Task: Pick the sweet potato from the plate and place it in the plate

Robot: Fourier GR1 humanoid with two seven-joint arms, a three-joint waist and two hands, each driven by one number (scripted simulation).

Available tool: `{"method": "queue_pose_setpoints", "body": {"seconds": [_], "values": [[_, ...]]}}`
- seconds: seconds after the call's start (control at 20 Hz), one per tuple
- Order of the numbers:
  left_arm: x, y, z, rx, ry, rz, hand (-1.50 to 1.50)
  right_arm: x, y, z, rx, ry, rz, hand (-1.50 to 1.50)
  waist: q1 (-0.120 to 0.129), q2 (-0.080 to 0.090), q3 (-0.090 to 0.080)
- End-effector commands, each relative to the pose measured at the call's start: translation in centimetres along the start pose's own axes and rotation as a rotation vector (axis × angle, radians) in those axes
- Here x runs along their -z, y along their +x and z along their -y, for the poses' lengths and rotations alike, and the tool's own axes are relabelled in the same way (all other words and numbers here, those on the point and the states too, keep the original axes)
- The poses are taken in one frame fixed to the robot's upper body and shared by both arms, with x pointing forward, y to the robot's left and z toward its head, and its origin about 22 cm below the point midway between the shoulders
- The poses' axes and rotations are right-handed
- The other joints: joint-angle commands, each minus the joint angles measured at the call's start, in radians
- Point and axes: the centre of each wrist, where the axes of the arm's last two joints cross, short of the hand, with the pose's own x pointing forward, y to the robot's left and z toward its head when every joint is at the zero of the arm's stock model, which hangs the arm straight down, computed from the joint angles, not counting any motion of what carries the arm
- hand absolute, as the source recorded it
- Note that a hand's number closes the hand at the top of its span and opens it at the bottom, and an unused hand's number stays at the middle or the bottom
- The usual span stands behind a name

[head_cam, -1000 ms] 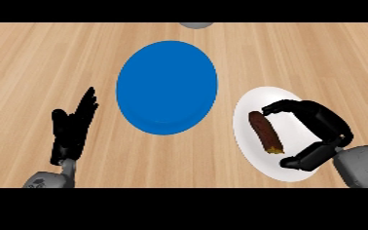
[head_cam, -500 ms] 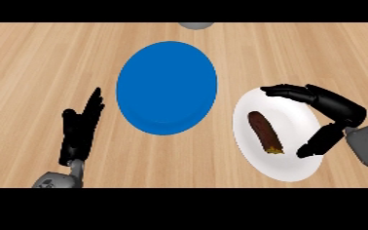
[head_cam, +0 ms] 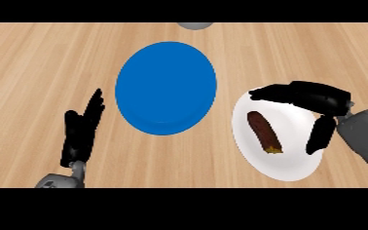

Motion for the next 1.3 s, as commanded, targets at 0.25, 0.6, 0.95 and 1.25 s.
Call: {"method": "queue_pose_setpoints", "body": {"seconds": [0.25,0.6,0.95,1.25], "values": [[-2.1,-0.8,0.0,-0.015,-0.002,-0.020,0.00,3.7,1.0,-3.0,-0.019,0.141,-0.041,-1.50,-0.006,-0.002,0.000],[0.8,-0.9,-0.3,-0.002,-0.002,-0.008,0.00,3.4,-1.7,-1.5,-0.031,0.164,-0.034,-1.50,-0.005,0.001,0.001],[0.3,0.2,-0.3,-0.010,0.005,-0.003,0.00,5.0,-1.4,-3.3,-0.030,0.180,-0.041,-1.50,-0.006,0.000,0.001],[-0.1,-1.1,-0.5,-0.003,0.008,0.006,0.00,3.7,-1.7,-4.5,-0.022,0.185,-0.049,-1.50,-0.012,-0.001,0.000]]}}
